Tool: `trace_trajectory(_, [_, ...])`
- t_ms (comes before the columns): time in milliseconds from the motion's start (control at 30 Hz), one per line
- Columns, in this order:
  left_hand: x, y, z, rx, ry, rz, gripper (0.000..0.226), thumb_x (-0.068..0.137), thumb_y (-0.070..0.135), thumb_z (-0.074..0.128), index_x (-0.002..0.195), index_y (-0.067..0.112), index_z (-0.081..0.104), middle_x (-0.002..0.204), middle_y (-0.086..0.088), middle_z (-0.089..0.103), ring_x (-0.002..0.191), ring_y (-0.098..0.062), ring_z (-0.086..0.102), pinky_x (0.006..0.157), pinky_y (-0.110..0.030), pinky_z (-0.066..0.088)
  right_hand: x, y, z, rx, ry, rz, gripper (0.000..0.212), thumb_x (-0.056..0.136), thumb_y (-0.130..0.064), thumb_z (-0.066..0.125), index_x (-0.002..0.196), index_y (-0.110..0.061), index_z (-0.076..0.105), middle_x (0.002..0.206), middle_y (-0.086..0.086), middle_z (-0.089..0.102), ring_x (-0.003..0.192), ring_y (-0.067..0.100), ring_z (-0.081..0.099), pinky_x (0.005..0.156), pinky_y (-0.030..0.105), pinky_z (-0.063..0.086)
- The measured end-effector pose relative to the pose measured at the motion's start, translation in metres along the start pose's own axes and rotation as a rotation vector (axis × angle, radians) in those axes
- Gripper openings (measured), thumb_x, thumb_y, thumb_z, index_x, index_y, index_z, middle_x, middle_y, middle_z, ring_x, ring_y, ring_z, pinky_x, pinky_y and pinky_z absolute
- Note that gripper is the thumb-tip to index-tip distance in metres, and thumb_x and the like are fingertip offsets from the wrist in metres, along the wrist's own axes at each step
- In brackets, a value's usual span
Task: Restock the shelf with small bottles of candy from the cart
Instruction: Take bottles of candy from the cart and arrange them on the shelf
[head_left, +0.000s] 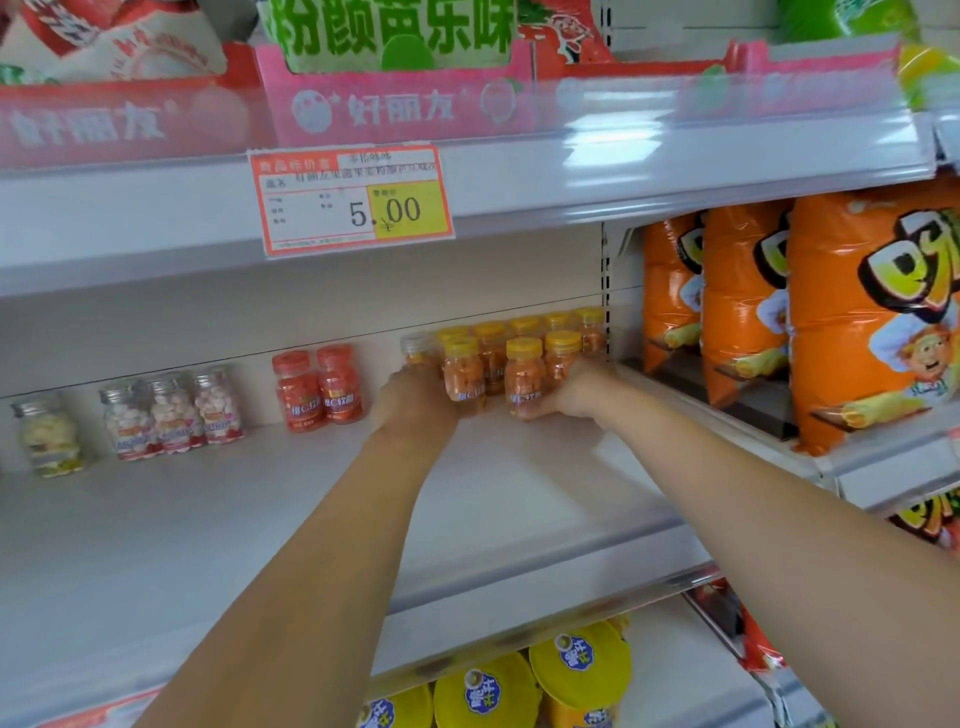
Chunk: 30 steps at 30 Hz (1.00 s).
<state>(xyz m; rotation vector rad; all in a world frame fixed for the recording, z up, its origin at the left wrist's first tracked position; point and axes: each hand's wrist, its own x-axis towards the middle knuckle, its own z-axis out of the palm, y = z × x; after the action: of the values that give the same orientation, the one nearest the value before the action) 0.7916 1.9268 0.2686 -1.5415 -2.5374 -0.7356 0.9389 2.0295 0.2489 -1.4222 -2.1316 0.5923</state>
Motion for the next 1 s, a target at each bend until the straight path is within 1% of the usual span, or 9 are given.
trace_trajectory(67, [0.002,-0.002,0.002,-0.059,-0.030,-0.036,0.058,0.075,0.050,0.072,0.109,0.005,0.059,0.100,-0.010,0.067,0.095,-0.026,0.065,0.075,-0.031,0.050,0.000,-0.001,0.007,0.017,0.038,0.040,0.085,0.053,-0.047,0.088,0.125,-0.017,0.056,0.128,0.005,0.058,0.115,0.022,0.055,0.095,0.029,0.045])
trace_trajectory(133, [0.002,-0.002,0.005,-0.082,-0.047,-0.042,0.066,0.076,0.048,0.072,0.121,0.005,0.051,0.106,-0.010,0.066,0.098,-0.025,0.065,0.079,-0.031,0.052,0.001,-0.003,0.009,0.035,0.048,0.063,0.085,0.051,-0.047,0.089,0.124,-0.015,0.057,0.126,0.005,0.060,0.113,0.022,0.057,0.095,0.030,0.047])
trace_trajectory(233, [-0.002,0.001,0.011,-0.091,-0.080,-0.025,0.053,0.088,0.039,0.060,0.128,0.008,0.046,0.120,-0.010,0.060,0.110,-0.028,0.060,0.089,-0.033,0.049,0.004,-0.006,0.010,0.105,0.047,0.039,0.090,0.049,-0.041,0.092,0.127,-0.016,0.054,0.128,0.003,0.059,0.116,0.022,0.055,0.100,0.033,0.045])
trace_trajectory(333, [-0.002,0.000,0.016,-0.094,-0.069,-0.041,0.038,0.091,0.039,0.054,0.116,0.011,0.058,0.117,-0.010,0.062,0.108,-0.027,0.059,0.084,-0.031,0.047,0.007,-0.010,0.011,0.125,0.048,0.021,0.095,0.048,-0.039,0.092,0.131,-0.018,0.051,0.130,0.002,0.056,0.119,0.022,0.052,0.104,0.034,0.041])
trace_trajectory(433, [0.001,-0.004,0.021,-0.108,-0.074,-0.083,0.038,0.091,0.039,0.055,0.114,0.009,0.059,0.116,-0.010,0.063,0.106,-0.027,0.060,0.079,-0.030,0.045,0.014,-0.012,0.013,0.122,0.017,0.009,0.086,0.051,-0.036,0.092,0.126,-0.017,0.056,0.128,0.003,0.058,0.116,0.023,0.054,0.102,0.035,0.043])
trace_trajectory(600, [0.005,-0.005,0.026,-0.079,-0.050,-0.087,0.029,0.094,0.027,0.051,0.115,0.008,0.058,0.118,-0.012,0.061,0.108,-0.028,0.059,0.082,-0.031,0.046,0.021,-0.012,0.012,0.176,-0.042,0.026,0.074,0.059,-0.026,0.090,0.124,-0.011,0.058,0.129,0.006,0.058,0.117,0.025,0.054,0.102,0.036,0.043])
trace_trajectory(700, [0.006,-0.004,0.028,-0.046,-0.036,-0.092,0.030,0.095,0.023,0.049,0.119,0.007,0.056,0.121,-0.013,0.060,0.110,-0.029,0.058,0.086,-0.033,0.047,0.019,-0.012,0.010,0.189,-0.018,0.038,0.072,0.060,-0.025,0.089,0.124,-0.010,0.058,0.129,0.008,0.059,0.117,0.026,0.054,0.102,0.035,0.043])
trace_trajectory(867, [0.007,-0.003,0.030,-0.010,-0.011,-0.083,0.029,0.096,0.022,0.048,0.119,0.007,0.055,0.121,-0.013,0.060,0.111,-0.028,0.058,0.086,-0.033,0.046,0.015,-0.014,0.010,0.178,0.001,0.029,0.071,0.064,-0.025,0.087,0.126,-0.010,0.055,0.131,0.008,0.056,0.120,0.026,0.052,0.101,0.031,0.041])
trace_trajectory(1000, [0.006,-0.003,0.029,0.023,-0.022,-0.084,0.030,0.096,0.020,0.047,0.122,0.006,0.054,0.122,-0.013,0.059,0.112,-0.028,0.058,0.087,-0.032,0.047,0.011,-0.014,0.011,0.213,0.017,0.026,0.077,0.061,-0.025,0.089,0.128,-0.012,0.052,0.130,0.007,0.056,0.120,0.026,0.052,0.103,0.037,0.042])
